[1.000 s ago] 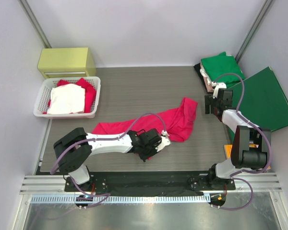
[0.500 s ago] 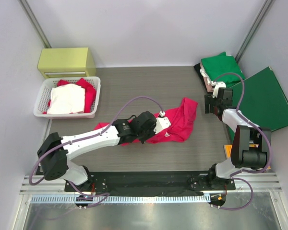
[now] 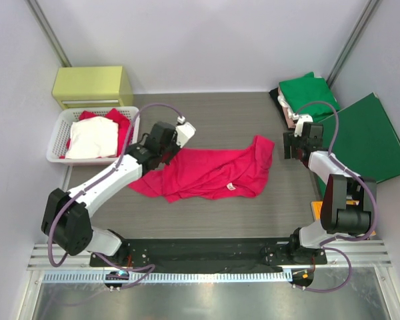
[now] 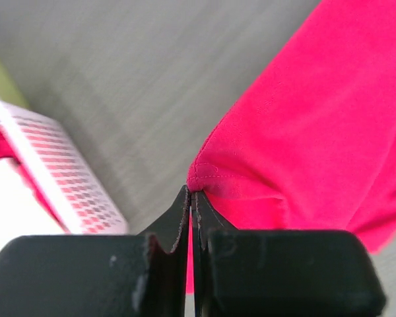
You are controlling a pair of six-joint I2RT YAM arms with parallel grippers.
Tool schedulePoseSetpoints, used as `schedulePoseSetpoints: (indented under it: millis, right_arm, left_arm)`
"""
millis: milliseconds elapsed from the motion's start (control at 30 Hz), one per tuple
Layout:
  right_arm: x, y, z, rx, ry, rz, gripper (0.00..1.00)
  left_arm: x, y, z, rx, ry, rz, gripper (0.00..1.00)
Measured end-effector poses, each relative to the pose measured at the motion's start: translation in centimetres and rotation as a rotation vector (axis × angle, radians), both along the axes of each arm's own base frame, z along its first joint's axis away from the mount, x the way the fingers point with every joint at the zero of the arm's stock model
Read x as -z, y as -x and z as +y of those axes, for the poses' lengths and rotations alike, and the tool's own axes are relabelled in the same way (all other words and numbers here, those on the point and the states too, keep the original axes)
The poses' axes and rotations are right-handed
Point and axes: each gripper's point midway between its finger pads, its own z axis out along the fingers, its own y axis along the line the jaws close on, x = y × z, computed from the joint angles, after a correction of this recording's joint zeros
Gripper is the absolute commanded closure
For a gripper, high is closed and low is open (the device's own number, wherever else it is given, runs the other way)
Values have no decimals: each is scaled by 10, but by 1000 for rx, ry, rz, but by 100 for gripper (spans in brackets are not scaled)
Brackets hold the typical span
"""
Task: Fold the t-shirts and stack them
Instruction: Flatten out the tshirt
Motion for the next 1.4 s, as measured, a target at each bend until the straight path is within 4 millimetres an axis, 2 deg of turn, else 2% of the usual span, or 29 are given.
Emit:
schedulePoseSetpoints:
  millis: [167, 233, 367, 500, 633, 700, 867, 1000, 1167, 1300, 1400]
  right_arm:
    - [1, 1, 1, -5, 0, 8, 25]
    - [1, 1, 1, -9, 0, 9, 26]
    - [2, 2, 2, -15, -3, 11, 26]
    - [2, 2, 3, -22, -5, 12, 27]
    - [2, 2, 3, -27, -4, 12, 26]
    - [2, 1, 4, -31, -4, 12, 27]
    - [2, 1, 4, -37, -2, 13, 27]
    - [2, 1, 4, -39, 0, 13, 27]
    - [2, 1, 5, -46, -4, 13, 27]
    - [3, 1, 12, -77, -32, 14, 27]
    - [3, 1, 25, -125, -84, 20, 28]
  left_arm:
    - [-29, -30, 15, -44, 40, -83, 100]
    - [-32, -38, 18, -49, 46, -100, 100]
    - [-22, -61, 35, -98, 43, -97, 100]
    - [-1, -86, 57, -160, 29, -68, 100]
    - [20, -101, 77, -210, 26, -20, 100]
    - [21, -112, 87, -239, 38, -15, 100]
    - [6, -151, 107, -308, 90, -48, 100]
    - [1, -176, 116, -343, 112, -65, 100]
    - [12, -192, 113, -353, 116, -50, 100]
    - [26, -191, 113, -355, 105, -15, 100]
    - [28, -190, 113, -355, 104, -12, 100]
